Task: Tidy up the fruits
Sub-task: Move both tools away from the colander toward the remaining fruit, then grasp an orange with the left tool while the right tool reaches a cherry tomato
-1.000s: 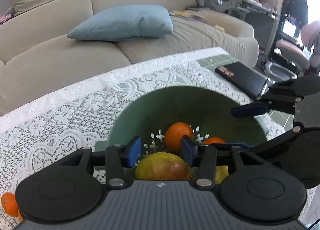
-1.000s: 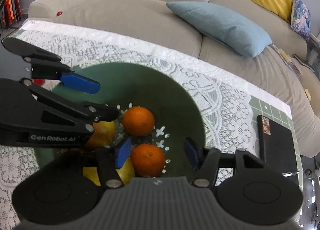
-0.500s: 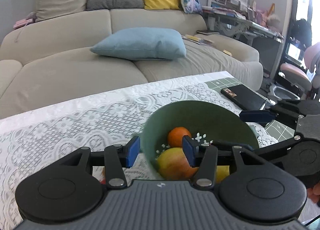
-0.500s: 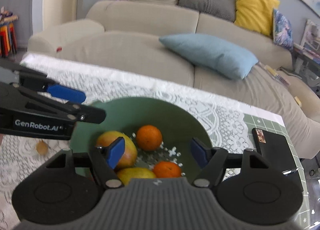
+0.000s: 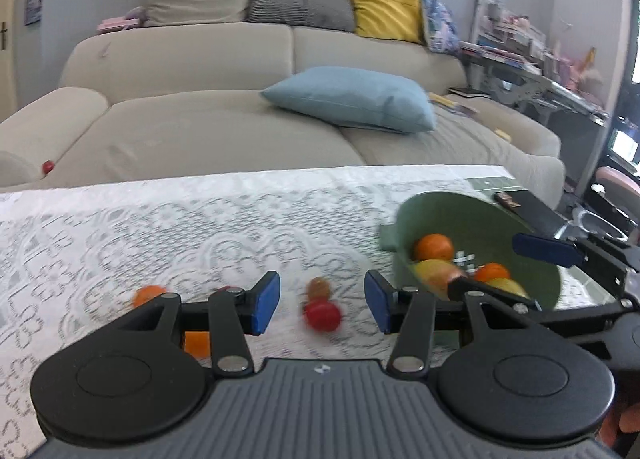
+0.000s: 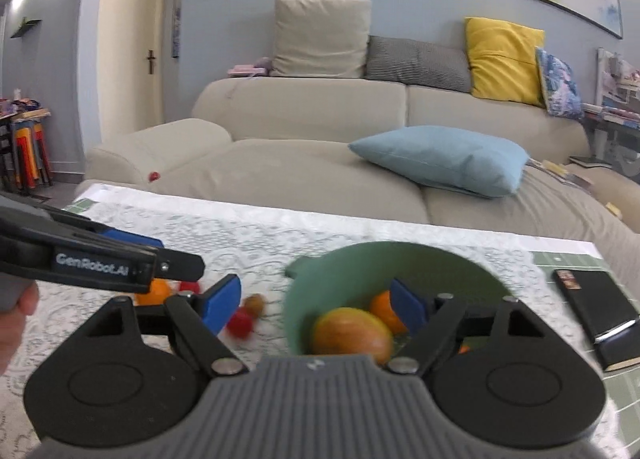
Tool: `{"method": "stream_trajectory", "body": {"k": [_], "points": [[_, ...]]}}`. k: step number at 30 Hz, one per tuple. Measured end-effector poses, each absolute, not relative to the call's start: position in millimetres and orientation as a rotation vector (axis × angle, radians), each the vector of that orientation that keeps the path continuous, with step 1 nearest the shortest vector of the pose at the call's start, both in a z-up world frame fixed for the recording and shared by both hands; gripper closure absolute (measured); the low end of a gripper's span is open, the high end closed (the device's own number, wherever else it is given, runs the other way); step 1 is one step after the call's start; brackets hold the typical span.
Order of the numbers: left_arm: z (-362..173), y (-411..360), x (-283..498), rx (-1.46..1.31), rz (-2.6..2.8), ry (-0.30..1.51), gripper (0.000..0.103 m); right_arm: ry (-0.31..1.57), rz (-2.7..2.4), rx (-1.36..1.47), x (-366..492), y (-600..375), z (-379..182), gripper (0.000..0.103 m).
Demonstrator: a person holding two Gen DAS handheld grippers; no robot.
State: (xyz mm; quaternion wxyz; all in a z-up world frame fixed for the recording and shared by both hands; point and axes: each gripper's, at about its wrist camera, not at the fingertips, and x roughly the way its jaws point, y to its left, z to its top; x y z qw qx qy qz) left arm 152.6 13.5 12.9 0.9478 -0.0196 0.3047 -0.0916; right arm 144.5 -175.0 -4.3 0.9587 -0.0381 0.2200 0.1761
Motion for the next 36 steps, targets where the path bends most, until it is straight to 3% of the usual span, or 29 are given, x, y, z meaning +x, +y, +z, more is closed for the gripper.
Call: {"method": "stream_trajectory", "body": {"k": [23, 36], "points": [[-23, 100, 137, -0.093, -0.018, 0.587, 0.045, 0.462, 0.516, -0.217, 151, -79, -44, 0.024], [-40, 116, 138, -0.191, -0.047, 0.638, 0.046, 0.472, 0.525, -0.230, 172, -57, -62, 0.045]]}}
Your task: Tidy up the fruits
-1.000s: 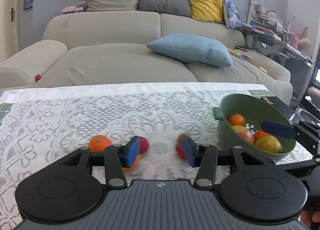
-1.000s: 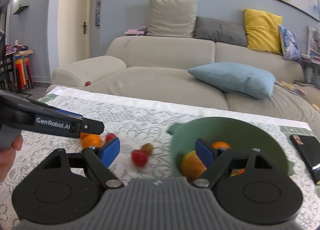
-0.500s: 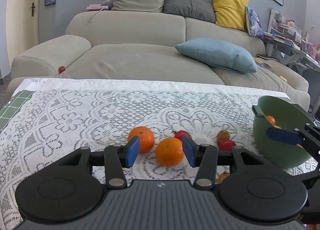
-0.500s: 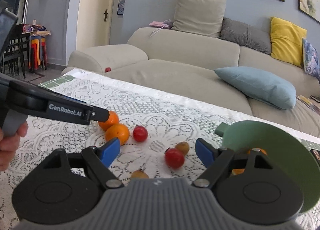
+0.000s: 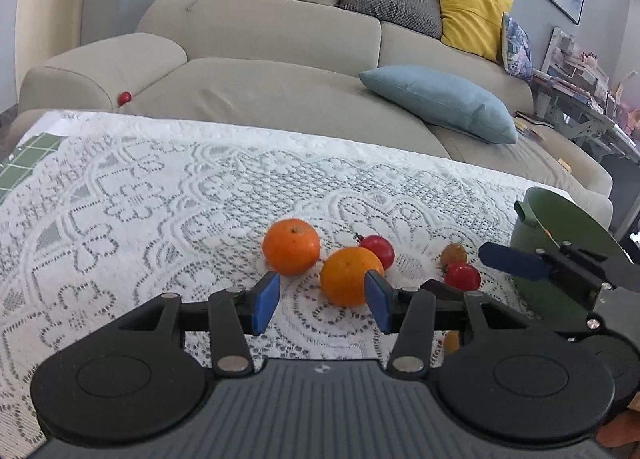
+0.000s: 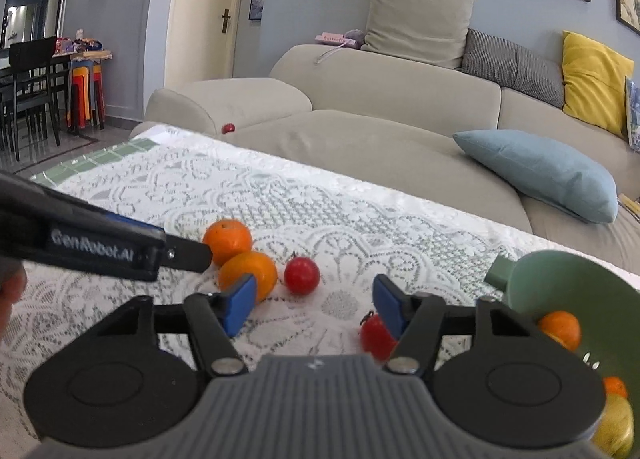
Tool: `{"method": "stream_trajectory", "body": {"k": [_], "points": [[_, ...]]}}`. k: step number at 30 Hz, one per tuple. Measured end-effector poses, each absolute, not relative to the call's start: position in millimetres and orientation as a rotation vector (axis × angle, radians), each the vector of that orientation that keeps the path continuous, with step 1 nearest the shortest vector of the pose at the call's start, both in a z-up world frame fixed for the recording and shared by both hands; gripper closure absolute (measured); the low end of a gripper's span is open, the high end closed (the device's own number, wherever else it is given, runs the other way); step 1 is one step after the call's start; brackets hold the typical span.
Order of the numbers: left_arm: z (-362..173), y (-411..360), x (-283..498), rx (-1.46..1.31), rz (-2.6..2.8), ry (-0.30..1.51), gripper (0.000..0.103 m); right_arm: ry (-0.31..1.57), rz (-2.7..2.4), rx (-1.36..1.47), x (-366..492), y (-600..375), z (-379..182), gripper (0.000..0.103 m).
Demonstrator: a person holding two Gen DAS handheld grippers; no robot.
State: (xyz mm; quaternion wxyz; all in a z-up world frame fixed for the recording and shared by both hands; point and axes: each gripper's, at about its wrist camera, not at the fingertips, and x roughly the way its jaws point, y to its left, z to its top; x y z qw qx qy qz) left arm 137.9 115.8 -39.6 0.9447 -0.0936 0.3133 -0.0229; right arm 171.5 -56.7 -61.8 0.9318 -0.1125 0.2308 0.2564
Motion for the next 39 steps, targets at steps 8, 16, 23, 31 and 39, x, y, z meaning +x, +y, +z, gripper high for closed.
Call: {"method": "stream_trajectory", "body": {"k": [8, 16, 23, 31, 39], "points": [[-52, 115, 139, -0.206, -0.080, 0.670, 0.045, 0.508, 0.508, -0.207, 172, -69, -74, 0.051], [-53, 110, 148, -0.242, -0.121, 0.654, 0.046, 0.511, 0.522, -0.210, 175, -63, -77, 0.055], [-60, 99, 166, -0.219, -0.102, 0.679, 0.046, 0.520, 0.521, -0.211, 177, -61, -81, 0.055], [-67, 94, 178, -0.223, -0.073, 0.695, 0.052, 0.529, 0.525, -0.213, 179, -60, -83, 0.055], [-59, 97, 169, -0.218, -0.085, 0.666, 0.053, 0.546, 0.529, -0.207, 182, -61, -85, 0.055]]}}
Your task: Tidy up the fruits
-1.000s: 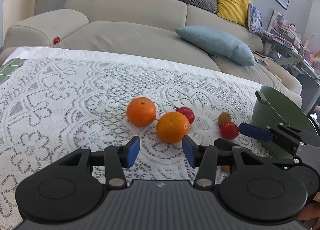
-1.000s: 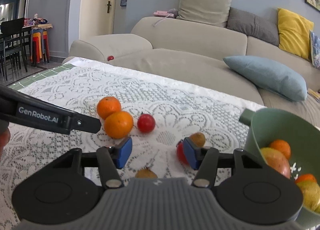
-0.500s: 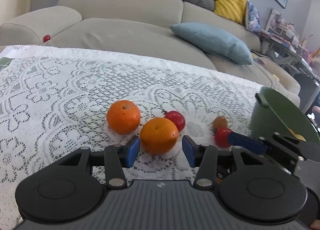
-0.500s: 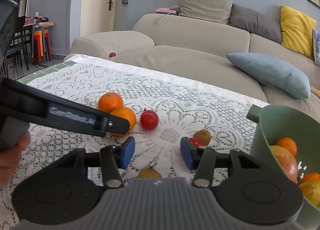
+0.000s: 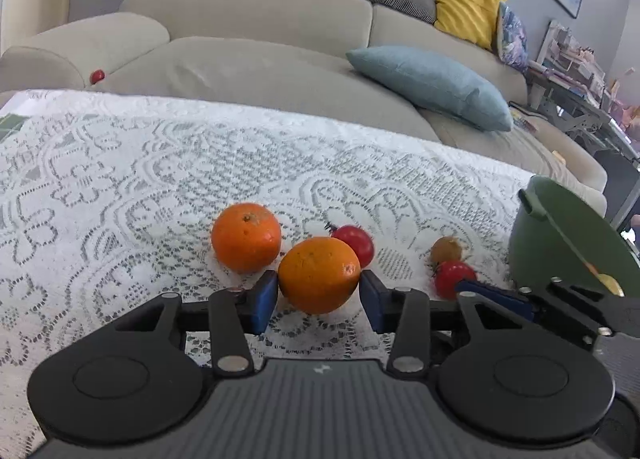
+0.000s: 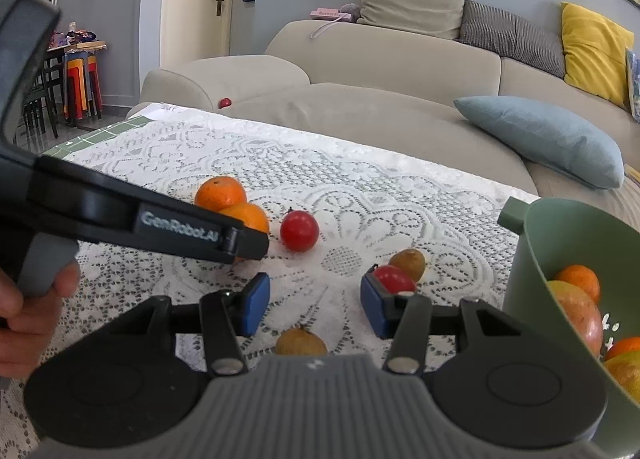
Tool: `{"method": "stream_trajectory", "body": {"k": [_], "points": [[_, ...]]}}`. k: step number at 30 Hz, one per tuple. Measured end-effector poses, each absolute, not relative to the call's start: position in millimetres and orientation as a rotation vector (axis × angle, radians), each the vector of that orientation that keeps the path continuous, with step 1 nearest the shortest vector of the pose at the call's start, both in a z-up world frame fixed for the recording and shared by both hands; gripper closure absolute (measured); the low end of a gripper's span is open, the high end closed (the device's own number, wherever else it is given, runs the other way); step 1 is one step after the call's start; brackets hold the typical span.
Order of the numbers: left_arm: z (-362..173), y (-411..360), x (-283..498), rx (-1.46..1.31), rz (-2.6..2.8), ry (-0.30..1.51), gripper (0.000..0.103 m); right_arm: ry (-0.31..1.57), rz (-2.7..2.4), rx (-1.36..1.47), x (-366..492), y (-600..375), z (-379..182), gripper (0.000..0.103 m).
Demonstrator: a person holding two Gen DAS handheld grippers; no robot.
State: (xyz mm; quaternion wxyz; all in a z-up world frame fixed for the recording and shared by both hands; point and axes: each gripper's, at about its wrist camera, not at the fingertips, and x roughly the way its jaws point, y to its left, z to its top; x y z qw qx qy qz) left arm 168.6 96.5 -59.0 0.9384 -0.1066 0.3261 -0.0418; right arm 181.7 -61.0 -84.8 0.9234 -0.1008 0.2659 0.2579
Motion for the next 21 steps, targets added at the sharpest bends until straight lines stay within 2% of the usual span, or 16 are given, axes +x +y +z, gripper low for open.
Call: {"method": "stream_trajectory", "body": {"k": [9, 21], "points": [[-34, 113, 154, -0.225, -0.041, 0.601, 0.053, 0.538, 0.568, -0.206, 188, -44, -76, 0.055], [-38, 154, 152, -0.278, 0.116, 0.625, 0.053, 0.503, 0.676, -0.289, 208, 16, -72, 0.055]]}}
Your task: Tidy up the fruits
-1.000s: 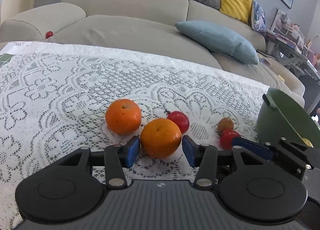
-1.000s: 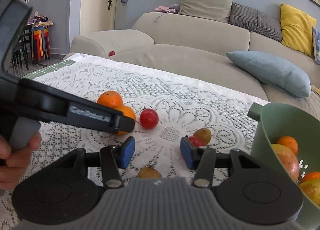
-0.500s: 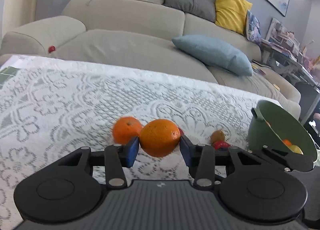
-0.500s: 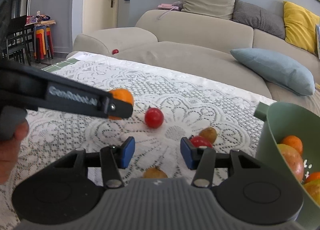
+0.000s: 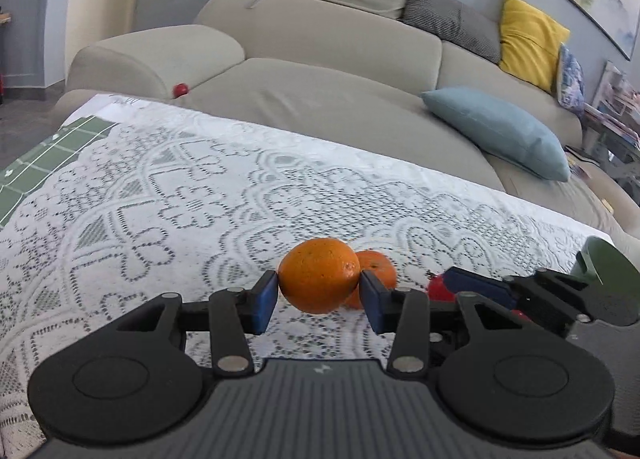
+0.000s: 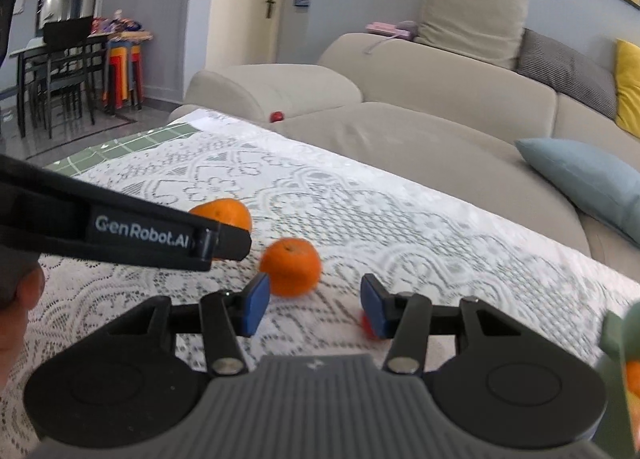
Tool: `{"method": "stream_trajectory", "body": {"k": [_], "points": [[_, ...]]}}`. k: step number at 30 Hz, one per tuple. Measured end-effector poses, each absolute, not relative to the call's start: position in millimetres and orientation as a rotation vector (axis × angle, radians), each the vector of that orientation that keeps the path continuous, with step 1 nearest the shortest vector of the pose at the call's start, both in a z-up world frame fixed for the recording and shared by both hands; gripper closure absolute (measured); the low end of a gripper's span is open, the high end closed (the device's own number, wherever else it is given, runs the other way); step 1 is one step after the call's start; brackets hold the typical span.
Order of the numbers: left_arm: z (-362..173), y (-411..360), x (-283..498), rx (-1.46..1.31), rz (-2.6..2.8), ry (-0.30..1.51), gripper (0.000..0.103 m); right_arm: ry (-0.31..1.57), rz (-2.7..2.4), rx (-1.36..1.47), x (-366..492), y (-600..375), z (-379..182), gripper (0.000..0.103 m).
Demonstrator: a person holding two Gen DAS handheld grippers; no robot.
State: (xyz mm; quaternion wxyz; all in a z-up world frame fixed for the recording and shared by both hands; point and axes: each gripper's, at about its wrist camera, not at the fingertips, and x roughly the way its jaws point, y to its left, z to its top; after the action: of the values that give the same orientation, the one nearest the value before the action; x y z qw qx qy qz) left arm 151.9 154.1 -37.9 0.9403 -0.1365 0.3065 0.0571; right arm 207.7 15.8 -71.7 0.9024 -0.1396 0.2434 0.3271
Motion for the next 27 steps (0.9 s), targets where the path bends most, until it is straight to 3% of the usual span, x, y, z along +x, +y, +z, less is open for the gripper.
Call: {"method": "stream_trajectory", "body": {"k": [12, 20, 27], "points": [[-43, 166, 152, -0.322, 0.157, 0.649, 0.053, 0.523, 0.702, -0.323, 232, 48, -86, 0.053], [-43, 166, 152, -0.327, 0.159, 0.652, 0.053, 0.569, 0.688, -0.306, 247, 54, -93, 0.061], [-42, 164, 152, -0.323, 0.148, 0.651, 0.053, 0.564, 0.681, -0.269, 242, 45, -87, 0.061]]}}
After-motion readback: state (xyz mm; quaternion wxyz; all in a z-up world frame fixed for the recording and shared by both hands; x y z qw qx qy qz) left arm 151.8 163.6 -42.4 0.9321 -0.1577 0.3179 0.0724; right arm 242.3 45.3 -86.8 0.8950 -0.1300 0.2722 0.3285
